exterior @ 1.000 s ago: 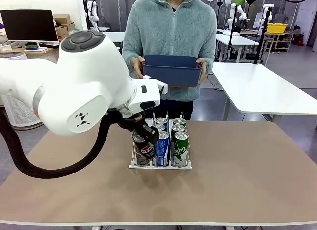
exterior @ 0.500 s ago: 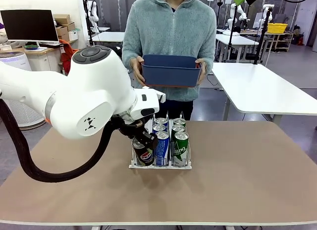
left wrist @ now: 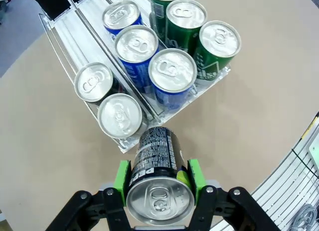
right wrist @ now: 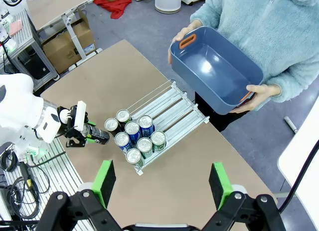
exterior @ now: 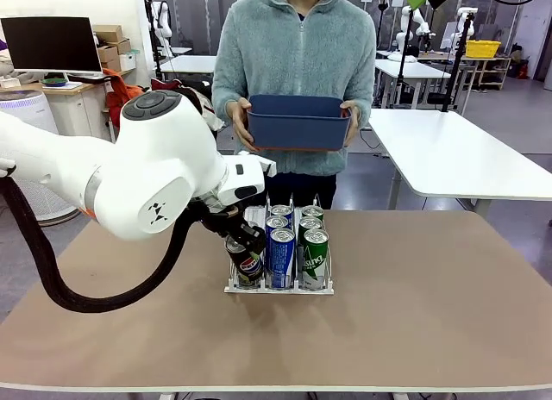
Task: Fill the beverage cans into the dispenser.
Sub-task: Place the picked Pepsi coke in the line of the Automatic Can Dispenser with the same cans.
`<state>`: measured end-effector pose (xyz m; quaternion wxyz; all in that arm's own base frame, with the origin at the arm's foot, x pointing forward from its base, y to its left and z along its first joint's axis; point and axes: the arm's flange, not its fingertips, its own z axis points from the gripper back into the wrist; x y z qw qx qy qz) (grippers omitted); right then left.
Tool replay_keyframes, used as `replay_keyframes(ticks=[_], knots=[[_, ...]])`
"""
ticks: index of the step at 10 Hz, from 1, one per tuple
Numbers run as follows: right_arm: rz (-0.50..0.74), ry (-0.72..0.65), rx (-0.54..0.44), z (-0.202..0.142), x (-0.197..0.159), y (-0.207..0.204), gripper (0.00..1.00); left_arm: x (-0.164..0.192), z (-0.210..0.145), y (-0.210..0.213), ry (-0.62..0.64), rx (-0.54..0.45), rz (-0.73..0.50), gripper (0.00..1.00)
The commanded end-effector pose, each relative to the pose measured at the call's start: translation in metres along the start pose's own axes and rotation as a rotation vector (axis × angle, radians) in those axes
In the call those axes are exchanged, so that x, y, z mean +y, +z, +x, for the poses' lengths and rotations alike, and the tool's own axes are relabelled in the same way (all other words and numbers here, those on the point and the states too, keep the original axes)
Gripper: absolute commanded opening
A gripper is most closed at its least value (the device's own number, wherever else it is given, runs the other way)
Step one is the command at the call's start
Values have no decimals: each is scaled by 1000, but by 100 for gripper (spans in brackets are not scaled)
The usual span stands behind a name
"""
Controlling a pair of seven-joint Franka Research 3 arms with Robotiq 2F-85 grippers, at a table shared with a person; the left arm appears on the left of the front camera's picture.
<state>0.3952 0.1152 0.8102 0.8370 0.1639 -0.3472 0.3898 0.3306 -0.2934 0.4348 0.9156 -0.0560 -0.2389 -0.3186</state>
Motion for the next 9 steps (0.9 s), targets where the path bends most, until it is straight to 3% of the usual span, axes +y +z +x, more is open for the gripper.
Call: replay_keyframes(ticks=[1,9], knots=[[1,0,0,0,1,0,100,13,8,-9,-6,-25,14,58],[1,0,0,0,1,0,100,48,28,-42,27,-22,87,58]])
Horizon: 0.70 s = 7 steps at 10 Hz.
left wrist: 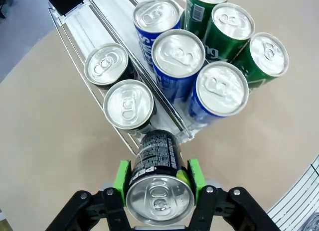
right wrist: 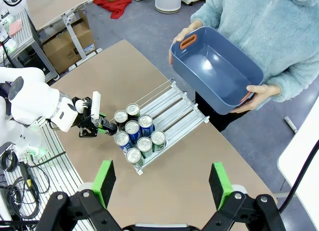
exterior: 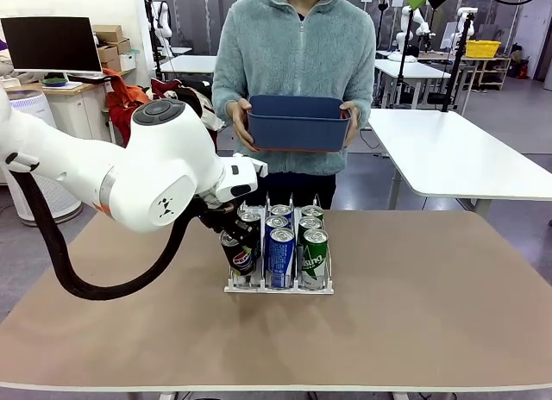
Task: Fill the beverage cans into the dispenser.
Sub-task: Place the picked Pepsi coke in the line of the Automatic Can Dispenser with the same cans.
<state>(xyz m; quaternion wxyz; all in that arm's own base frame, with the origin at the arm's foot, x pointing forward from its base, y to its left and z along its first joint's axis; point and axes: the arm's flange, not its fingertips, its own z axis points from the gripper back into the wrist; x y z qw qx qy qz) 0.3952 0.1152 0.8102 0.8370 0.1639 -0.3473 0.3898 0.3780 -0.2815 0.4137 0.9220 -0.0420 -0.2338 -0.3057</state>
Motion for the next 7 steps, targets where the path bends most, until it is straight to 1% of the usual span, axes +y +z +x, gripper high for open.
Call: replay_keyframes(ticks=[1,4,5,6,7], knots=[[1,0,0,-1,1,0,100,13,16,-11,18,-42,62,58],[1,0,0,-1,1,0,100,17,27,-18,18,-42,60,58],[1,0,0,-1,1,0,100,16,28,-23,25,-17,47,58],[1,0,0,-1,1,0,100,13,26,-24,11,25,-1,58],[1,0,0,-1,1,0,100,8,16,-15,19,2,10,58]])
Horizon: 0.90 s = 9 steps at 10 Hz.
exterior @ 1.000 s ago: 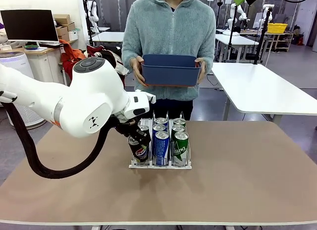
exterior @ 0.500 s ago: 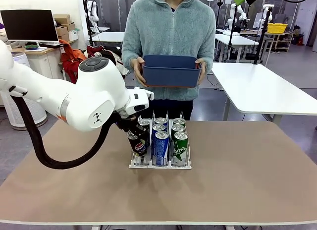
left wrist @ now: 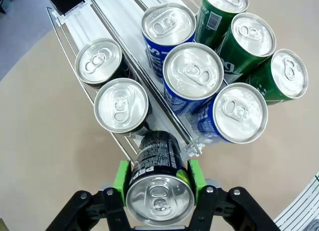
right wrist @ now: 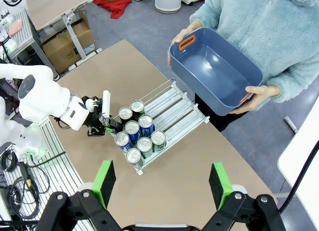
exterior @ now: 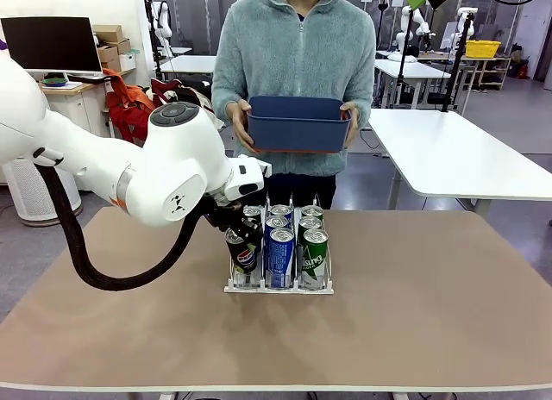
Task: Fill the beverage cans into the dispenser.
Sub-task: Place the picked Pepsi coke in the line of the Automatic Can Dispenser with the same cans.
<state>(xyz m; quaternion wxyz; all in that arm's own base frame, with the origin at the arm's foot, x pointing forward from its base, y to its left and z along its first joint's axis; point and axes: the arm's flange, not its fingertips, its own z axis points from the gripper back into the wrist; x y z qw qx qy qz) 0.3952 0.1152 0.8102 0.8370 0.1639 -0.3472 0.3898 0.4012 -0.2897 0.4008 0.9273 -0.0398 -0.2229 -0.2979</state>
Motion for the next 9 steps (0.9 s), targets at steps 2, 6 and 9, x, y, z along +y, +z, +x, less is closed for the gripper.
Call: replay_keyframes(ticks=[2,6,9], knots=[[1,0,0,-1,1,0,100,2,1,8,2,-22,8,58],[1,0,0,-1,1,0,100,-1,-4,-14,0,30,-23,58],[1,0,0,-1,1,0,100,-4,-4,-16,-4,52,-18,68]])
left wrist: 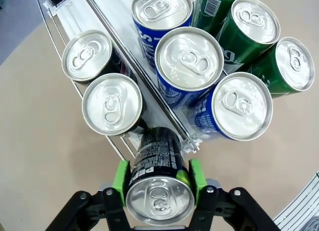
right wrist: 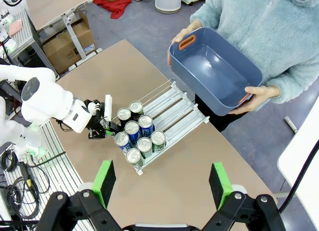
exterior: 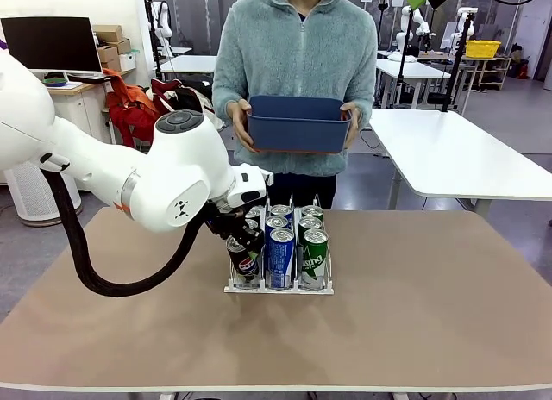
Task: Fill the beverage cans into the dispenser.
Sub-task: Place the picked Pepsi coke in the line of the Automatic Can Dispenser with the same cans.
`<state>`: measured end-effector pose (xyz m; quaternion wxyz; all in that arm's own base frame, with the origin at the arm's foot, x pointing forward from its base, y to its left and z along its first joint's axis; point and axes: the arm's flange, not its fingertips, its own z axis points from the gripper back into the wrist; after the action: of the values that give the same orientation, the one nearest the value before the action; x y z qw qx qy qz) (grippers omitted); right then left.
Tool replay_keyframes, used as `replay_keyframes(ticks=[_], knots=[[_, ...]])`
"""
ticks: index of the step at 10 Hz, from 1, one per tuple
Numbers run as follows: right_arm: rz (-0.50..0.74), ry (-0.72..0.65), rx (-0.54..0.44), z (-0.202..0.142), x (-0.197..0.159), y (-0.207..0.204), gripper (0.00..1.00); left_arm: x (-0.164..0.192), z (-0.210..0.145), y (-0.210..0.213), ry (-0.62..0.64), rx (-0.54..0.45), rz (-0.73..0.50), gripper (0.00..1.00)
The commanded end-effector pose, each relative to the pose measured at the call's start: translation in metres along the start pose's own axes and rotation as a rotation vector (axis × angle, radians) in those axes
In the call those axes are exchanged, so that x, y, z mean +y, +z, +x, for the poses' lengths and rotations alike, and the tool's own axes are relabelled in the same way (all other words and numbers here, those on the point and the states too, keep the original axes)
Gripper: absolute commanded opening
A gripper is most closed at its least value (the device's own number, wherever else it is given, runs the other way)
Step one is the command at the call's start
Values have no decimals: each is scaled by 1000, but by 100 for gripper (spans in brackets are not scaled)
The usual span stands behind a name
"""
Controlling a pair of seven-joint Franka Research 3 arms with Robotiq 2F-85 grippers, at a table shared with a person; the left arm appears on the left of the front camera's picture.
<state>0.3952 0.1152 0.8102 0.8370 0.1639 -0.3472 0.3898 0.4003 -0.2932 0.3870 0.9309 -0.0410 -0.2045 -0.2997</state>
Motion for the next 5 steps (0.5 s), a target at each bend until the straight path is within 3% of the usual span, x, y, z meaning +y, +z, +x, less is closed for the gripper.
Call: replay_keyframes(ticks=[1,3,5], knots=[[1,1,0,-1,1,0,100,2,-2,-4,-5,34,-12,77],[1,1,0,-1,1,0,100,1,0,-5,7,29,-12,97],[1,1,0,-1,1,0,100,-6,1,9,-8,19,30,100]])
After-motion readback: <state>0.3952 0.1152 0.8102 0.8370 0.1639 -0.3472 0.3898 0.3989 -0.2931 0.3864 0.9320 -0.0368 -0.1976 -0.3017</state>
